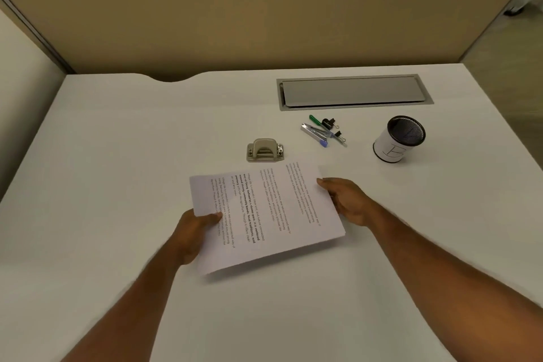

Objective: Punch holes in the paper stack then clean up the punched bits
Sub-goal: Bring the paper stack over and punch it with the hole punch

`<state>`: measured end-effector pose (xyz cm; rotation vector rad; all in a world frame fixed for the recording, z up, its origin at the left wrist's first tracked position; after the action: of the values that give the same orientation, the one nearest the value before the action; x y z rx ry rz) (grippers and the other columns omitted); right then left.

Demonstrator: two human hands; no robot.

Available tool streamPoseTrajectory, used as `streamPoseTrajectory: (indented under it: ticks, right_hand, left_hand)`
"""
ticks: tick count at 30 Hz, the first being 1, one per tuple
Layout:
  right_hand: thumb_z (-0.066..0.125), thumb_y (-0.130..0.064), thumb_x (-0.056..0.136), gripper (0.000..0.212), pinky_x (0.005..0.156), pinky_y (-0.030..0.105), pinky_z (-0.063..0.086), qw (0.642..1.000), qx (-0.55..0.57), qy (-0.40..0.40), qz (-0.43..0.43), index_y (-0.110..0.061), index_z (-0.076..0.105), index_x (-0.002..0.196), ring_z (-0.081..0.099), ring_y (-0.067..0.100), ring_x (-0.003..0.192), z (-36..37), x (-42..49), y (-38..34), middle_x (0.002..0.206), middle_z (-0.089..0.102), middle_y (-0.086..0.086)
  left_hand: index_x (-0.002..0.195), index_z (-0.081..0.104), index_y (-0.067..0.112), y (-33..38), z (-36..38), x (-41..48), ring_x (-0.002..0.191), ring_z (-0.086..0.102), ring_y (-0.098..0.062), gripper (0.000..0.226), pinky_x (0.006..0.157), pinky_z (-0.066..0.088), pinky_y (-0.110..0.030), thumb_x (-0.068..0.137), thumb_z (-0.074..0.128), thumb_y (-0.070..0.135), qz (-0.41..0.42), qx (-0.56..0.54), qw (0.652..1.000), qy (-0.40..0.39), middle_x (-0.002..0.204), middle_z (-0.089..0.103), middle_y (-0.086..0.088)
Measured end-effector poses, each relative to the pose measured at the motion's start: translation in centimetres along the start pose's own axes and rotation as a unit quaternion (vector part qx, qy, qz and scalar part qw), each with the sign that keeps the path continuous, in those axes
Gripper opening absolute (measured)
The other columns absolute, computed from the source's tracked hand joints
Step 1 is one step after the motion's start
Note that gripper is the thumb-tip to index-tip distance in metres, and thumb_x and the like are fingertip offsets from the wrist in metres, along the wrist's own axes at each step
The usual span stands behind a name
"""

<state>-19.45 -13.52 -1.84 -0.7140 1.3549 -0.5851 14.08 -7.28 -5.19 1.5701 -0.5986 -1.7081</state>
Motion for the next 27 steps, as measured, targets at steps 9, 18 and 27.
streamPoseTrajectory:
  ticks: [9,18,27]
  right_hand:
    - [0.054,-0.014,0.097,0.022,0.093,0.046,0.054,0.992,-0.075,0.096,-0.036,-0.006,0.064,0.114,0.068,0.032,0.100,-0.5,3.1,0.0,0.113,0.070,0.015]
    - [0.053,-0.015,0.097,0.026,0.095,0.049,0.052,0.985,-0.078,0.148,-0.038,-0.004,0.063,0.117,0.067,0.034,0.102,-0.5,3.5,0.5,0.115,0.069,0.016]
    - [0.054,-0.016,0.097,0.020,0.088,0.043,0.056,0.985,-0.058,0.162,-0.029,-0.009,0.065,0.111,0.069,0.029,0.095,-0.5,3.1,0.7,0.109,0.071,0.012]
  left_hand:
    - [0.113,0.066,0.013,1.7,0.8,2.5,0.085,0.075,-0.029,0.020,0.063,0.060,-0.038,0.094,0.061,0.016,-0.006,0.040,0.999,0.025,0.099,0.077,-0.009]
    - [0.096,0.066,0.016,4.5,0.0,5.4,0.075,0.073,-0.017,0.021,0.065,0.058,-0.034,0.101,0.052,0.031,0.094,0.166,0.976,0.104,0.094,0.075,-0.002]
    - [0.095,0.067,0.016,5.4,-0.6,6.1,0.075,0.075,-0.014,0.019,0.056,0.056,-0.022,0.100,0.053,0.028,0.101,0.163,0.978,0.082,0.086,0.077,0.006]
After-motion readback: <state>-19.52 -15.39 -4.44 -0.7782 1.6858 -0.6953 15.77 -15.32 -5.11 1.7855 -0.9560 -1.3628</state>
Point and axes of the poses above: each hand's wrist, its own x-axis towards the middle knuckle, its own z-axis out of the palm, y = z × x, the point moved 8 cm from there along x, towards the middle knuckle
